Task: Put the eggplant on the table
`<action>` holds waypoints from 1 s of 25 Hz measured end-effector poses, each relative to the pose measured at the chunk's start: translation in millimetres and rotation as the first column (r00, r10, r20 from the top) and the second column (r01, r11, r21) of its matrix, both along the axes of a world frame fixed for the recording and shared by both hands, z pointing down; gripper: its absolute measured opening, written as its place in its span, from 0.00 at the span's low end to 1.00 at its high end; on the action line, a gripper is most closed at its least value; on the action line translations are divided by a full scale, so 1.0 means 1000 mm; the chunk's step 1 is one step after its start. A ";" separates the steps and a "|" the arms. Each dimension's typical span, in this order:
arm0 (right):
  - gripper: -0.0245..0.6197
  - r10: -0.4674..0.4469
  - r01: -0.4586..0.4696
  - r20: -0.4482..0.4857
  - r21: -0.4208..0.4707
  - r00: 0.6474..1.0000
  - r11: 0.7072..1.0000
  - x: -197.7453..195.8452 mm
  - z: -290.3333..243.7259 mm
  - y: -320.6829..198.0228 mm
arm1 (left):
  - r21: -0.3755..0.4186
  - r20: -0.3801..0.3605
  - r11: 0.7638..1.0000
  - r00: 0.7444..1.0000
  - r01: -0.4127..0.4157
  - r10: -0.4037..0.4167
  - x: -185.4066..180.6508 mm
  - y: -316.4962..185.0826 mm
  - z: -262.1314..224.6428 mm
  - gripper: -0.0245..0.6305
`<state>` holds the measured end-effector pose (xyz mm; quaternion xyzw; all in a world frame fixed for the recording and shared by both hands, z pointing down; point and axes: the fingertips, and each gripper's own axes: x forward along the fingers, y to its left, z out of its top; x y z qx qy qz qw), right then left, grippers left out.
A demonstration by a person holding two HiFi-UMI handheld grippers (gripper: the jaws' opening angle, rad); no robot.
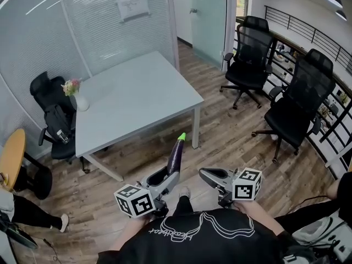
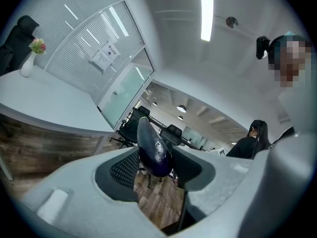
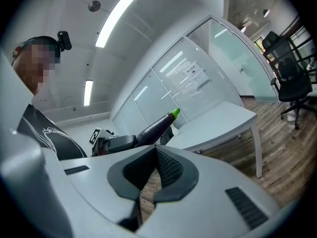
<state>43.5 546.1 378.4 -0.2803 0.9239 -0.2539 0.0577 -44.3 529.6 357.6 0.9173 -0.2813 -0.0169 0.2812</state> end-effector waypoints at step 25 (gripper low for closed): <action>0.05 0.075 -0.074 0.009 -0.053 0.997 0.996 0.008 -0.009 -0.278 | -0.021 0.006 0.999 0.999 -0.036 0.036 0.001 -0.280 -0.006 0.36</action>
